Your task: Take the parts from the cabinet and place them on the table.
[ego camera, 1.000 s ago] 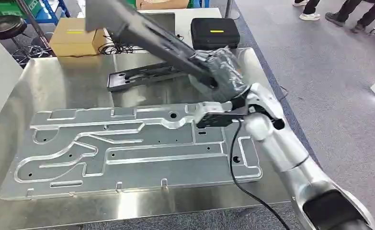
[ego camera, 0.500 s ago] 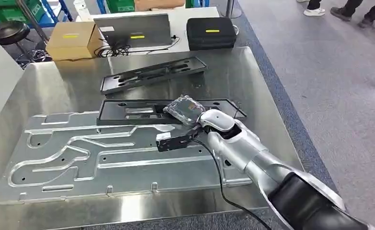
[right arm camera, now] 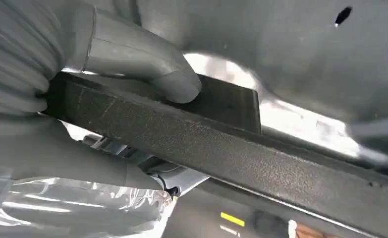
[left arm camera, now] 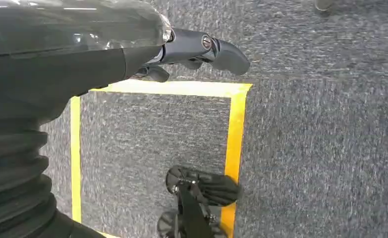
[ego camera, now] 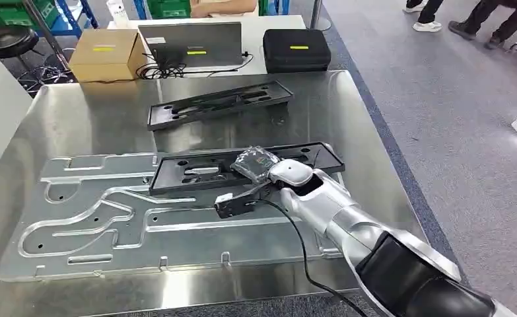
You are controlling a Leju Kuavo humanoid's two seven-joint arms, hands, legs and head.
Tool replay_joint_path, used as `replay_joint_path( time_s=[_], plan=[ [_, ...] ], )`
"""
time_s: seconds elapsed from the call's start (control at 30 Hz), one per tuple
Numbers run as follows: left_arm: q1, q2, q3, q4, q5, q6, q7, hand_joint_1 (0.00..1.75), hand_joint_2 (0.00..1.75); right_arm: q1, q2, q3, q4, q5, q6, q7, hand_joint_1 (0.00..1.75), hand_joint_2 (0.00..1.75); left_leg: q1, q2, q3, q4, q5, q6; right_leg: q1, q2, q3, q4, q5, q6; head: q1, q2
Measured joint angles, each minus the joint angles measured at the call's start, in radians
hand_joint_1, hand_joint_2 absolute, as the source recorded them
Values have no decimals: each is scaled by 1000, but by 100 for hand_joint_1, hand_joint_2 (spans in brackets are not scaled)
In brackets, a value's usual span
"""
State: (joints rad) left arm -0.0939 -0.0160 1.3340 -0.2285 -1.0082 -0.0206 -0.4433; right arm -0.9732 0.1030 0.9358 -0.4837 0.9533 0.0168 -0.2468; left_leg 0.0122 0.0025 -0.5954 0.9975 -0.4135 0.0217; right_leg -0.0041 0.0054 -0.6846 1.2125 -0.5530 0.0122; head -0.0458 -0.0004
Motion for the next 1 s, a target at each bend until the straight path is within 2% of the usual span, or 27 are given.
replay_joint_path(
  time_s=[0.03,0.07,0.1,0.13,0.2,0.23,0.3,0.37,0.4,0.43,0.47,0.5,0.53,0.57,0.6,0.63,0.67,0.7,0.73,0.77,0.8,0.87,0.9,0.93,0.97,1.0],
  plan=[
    [1,0,-2,0,-3,0,-2,0,175,0,2,4,13,0,1,6,171,175,-1,1,0,0,0,1,-1,0,-35,73,-28,2,0,0],
    [3,0,-6,0,-8,0,-3,0,175,0,2,7,23,0,2,9,171,175,-1,1,0,0,0,0,-2,0,-56,115,-34,3,0,0],
    [4,0,-12,0,-10,2,-5,0,175,-2,3,10,32,0,3,11,171,175,-1,1,1,0,0,0,-3,-1,-52,106,-16,3,0,0],
    [3,0,-15,0,-10,2,-6,0,175,-6,4,14,38,0,3,11,171,175,-1,1,2,1,-1,0,-3,-1,-24,52,20,1,0,0],
    [2,-2,-16,0,-10,2,-9,0,175,-15,6,21,47,0,8,11,171,175,-2,-1,6,2,-2,-3,-2,-3,69,-122,97,-8,0,0],
    [2,-4,-17,0,-11,2,-11,0,175,-21,10,23,51,0,13,11,171,175,-4,-2,7,5,-3,-7,1,-6,105,-193,100,-15,0,0],
    [2,-5,-17,0,-10,3,-15,0,175,-24,17,26,58,0,17,11,171,175,-8,-5,5,7,-5,-20,5,-5,106,-199,101,-19,0,0],
    [2,-6,-17,1,-9,5,-18,0,175,-26,22,29,63,0,17,11,171,175,-6,-5,9,2,-2,-33,7,-4,108,-202,104,-29,0,0],
    [2,-6,-17,1,-8,6,-18,0,175,-28,29,29,63,0,18,11,171,175,-4,-5,4,10,-8,-37,-3,-6,113,-212,113,-37,0,0],
    [2,-7,-17,1,-8,6,-18,0,175,-29,36,31,64,0,20,11,171,175,-3,-5,-3,34,-28,-44,-3,-7,115,-214,114,-40,0,0],
    [2,-7,-17,1,-8,6,-18,0,175,-29,38,33,66,0,21,11,171,175,-1,-5,-29,95,-68,-49,-3,-9,113,-214,114,-44,0,0],
    [2,-7,-17,1,-8,8,-18,0,175,-28,40,37,68,0,21,11,0,0,2,-5,-64,172,-108,-55,-3,-9,113,-214,114,-44,0,0],
    [4,-7,-17,1,-7,10,-18,0,175,-27,41,40,71,0,21,11,0,0,3,-5,-101,254,-143,-60,-3,-10,111,-214,114,-45,0,0],
    [7,-8,-17,1,-7,10,-18,0,175,-26,43,42,73,0,22,12,0,0,5,-5,-127,312,-158,-64,-4,-10,111,-214,113,-45,0,0],
    [9,-8,-17,2,-6,10,-18,0,175,-25,44,43,77,0,22,14,0,0,8,-5,-130,315,-146,-67,-4,-9,112,-214,113,-45,0,0],
    [9,-8,-17,2,-6,10,-19,0,175,-24,44,43,79,-3,21,15,0,0,12,-4,-109,273,-115,-69,-5,-8,113,-213,113,-43,0,0],
    [9,-7,-17,2,-5,11,-21,0,0,-25,47,43,79,-8,17,17,0,0,14,-4,-68,190,-70,-71,-7,-7,115,-211,111,-41,0,0],
    [9,-6,-17,2,-2,11,-24,0,0,-26,47,43,79,-16,11,19,0,0,17,-4,-17,90,-26,-72,-9,-5,116,-208,108,-36,0,0],
    [9,-7,-17,2,2,12,-30,0,0,-26,47,42,79,-26,3,20,0,0,21,-4,16,17,-15,-73,-8,-4,116,-205,105,-31,0,0],
    [7,-7,-17,2,3,11,-34,0,0,-26,47,40,79,-38,-18,20,0,0,11,-7,24,7,-24,-62,-2,1,112,-200,102,-23,0,0],
    [7,-7,-17,2,5,11,-38,0,0,-25,47,35,79,-53,-41,16,0,0,12,-8,19,9,-21,-51,-2,4,109,-201,105,-17,0,0],
    [8,-7,-17,2,9,2,-44,0,0,-16,45,19,69,-91,-89,-13,0,0,6,-8,14,12,-20,-38,-4,6,107,-207,111,-4,0,0],
    [8,-7,-17,2,10,-3,-48,0,0,-11,42,6,51,-114,-115,-33,0,0,13,-7,16,4,-13,-28,-4,7,107,-205,108,3,0,0],
    [8,-7,-17,2,11,-8,-52,0,0,-4,35,-11,25,-140,-139,-54,0,0,14,-4,17,1,-9,-21,-9,4,101,-188,93,7,0,0],
    [7,-7,-17,2,11,-11,-54,0,0,2,28,-28,-4,-163,-153,-71,0,0,13,-3,15,0,-9,-15,-9,1,79,-142,61,10,0,0],
    [8,-7,-17,2,12,-13,-56,0,0,14,16,-50,-46,-196,-161,-89,0,0,12,-3,13,0,-9,-11,-9,1,41,-62,18,13,0,0]
  ],
)
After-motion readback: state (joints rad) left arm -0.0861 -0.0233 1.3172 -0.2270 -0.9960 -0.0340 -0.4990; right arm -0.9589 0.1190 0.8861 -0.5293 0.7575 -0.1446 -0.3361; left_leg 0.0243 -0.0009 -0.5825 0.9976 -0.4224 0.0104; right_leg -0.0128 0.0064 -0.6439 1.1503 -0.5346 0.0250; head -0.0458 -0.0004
